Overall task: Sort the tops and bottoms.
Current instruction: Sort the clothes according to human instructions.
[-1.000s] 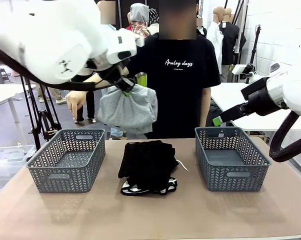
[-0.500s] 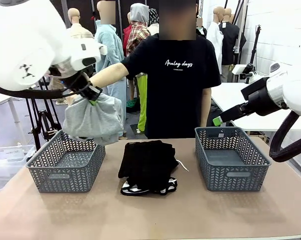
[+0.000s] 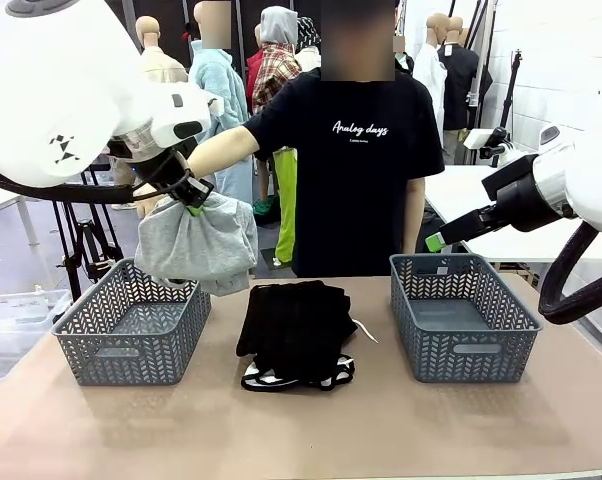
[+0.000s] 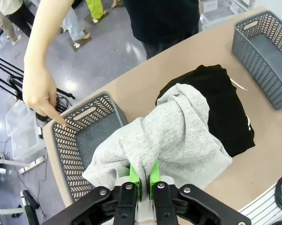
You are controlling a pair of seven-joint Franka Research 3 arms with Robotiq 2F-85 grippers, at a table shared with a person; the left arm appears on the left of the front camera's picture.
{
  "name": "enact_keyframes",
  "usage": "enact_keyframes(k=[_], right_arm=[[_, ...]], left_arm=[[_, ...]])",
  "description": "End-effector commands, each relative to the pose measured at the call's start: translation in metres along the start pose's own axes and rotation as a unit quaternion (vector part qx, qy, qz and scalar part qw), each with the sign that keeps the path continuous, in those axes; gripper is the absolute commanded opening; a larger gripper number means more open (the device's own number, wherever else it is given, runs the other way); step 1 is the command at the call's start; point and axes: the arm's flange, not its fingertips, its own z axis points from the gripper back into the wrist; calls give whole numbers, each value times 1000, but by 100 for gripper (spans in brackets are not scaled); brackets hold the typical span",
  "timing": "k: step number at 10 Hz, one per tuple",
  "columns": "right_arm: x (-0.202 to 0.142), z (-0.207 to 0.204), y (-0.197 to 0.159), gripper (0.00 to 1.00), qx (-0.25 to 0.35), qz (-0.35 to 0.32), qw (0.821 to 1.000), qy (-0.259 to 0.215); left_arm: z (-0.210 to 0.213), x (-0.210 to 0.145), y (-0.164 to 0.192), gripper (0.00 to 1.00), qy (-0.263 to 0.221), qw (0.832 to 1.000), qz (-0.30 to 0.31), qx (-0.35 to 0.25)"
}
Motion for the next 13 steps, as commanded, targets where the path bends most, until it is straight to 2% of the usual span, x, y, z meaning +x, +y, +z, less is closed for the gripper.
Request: enact_keyframes(k=[1, 3, 4, 6, 8, 9, 10, 13], right_arm=[[0, -2, -1, 100, 11, -7, 1000, -4], [0, -2, -1, 100, 11, -7, 1000, -4], [0, -2, -1, 100, 11, -7, 1000, -4], [0, -2, -1, 100, 11, -7, 1000, -4], [0, -2, -1, 100, 11, -7, 1000, -4], [0, -2, -1, 100, 11, -7, 1000, -4], [0, -2, -1, 100, 11, -7, 1000, -4], [0, -2, -1, 100, 11, -7, 1000, -4]], left_arm=[[-1, 0, 19, 0, 4, 998, 43, 33], [1, -8, 57, 0, -20, 990, 103, 89], [-2, -15, 76, 0, -10, 988, 123, 91], [-14, -26, 115, 0, -31, 984, 161, 66], [-35, -31, 132, 0, -29, 988, 150, 18], [-46, -31, 141, 0, -32, 988, 150, 18], [-58, -34, 152, 0, -29, 986, 162, 19], [-100, -51, 158, 0, 35, 983, 181, 16]])
